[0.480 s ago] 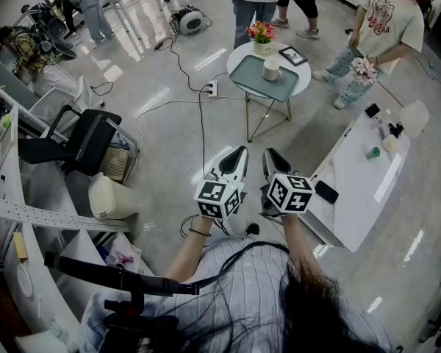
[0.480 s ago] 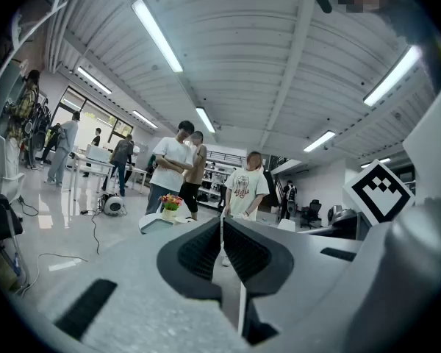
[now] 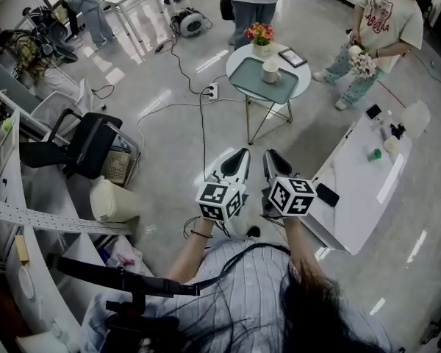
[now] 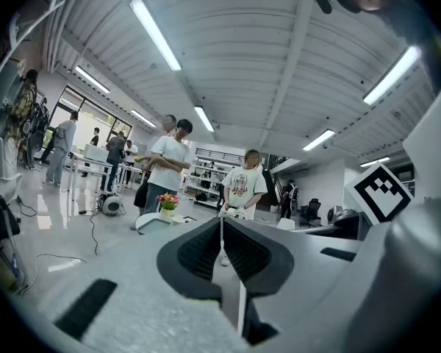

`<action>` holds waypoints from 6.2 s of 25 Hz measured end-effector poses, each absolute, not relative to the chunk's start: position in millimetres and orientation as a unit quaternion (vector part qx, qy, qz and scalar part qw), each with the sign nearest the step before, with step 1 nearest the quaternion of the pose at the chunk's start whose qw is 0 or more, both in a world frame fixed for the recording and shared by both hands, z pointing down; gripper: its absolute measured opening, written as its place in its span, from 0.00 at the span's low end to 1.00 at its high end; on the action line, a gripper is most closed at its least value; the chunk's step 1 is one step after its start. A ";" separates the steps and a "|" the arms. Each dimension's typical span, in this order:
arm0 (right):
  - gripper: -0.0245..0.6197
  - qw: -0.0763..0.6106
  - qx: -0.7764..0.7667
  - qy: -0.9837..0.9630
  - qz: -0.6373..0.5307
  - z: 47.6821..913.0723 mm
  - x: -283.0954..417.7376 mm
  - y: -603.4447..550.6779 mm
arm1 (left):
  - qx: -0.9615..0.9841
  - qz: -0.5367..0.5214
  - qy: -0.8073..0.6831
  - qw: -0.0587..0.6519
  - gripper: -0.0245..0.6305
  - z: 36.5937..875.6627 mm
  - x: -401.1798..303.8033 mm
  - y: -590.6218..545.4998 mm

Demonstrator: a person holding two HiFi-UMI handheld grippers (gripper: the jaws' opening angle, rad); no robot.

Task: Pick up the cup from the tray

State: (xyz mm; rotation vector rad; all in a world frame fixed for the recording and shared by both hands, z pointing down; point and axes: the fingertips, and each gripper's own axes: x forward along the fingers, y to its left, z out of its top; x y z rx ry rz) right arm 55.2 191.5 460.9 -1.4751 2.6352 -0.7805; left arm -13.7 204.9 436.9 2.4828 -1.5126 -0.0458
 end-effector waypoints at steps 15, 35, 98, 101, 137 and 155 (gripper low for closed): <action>0.13 0.016 -0.458 0.848 -0.268 469.2 45.0 157.9 | 0.844 -0.003 -0.524 0.112 0.07 434.7 -20.0 177.3; 0.13 0.000 -0.505 0.813 -0.291 492.8 -7.2 2.4 | 0.870 0.027 -0.476 0.126 0.07 449.6 -74.3 6.2; 0.52 -0.127 -0.411 0.836 -0.340 619.9 70.4 -301.3 | 0.856 0.077 -0.459 0.226 0.07 544.3 -1.0 -302.6; 0.56 -0.159 -0.394 0.846 -0.321 633.6 65.9 -304.2 | 0.854 0.080 -0.462 0.228 0.07 545.8 0.0 -306.0; 0.67 -0.302 -0.404 0.835 -0.219 717.6 36.6 -343.0 | 0.856 0.132 -0.414 0.279 0.07 605.7 -7.8 -349.2; 0.68 -0.264 -0.487 0.795 -0.247 708.9 51.4 -352.0 | 0.849 0.140 -0.422 0.285 0.07 611.9 -25.5 -356.0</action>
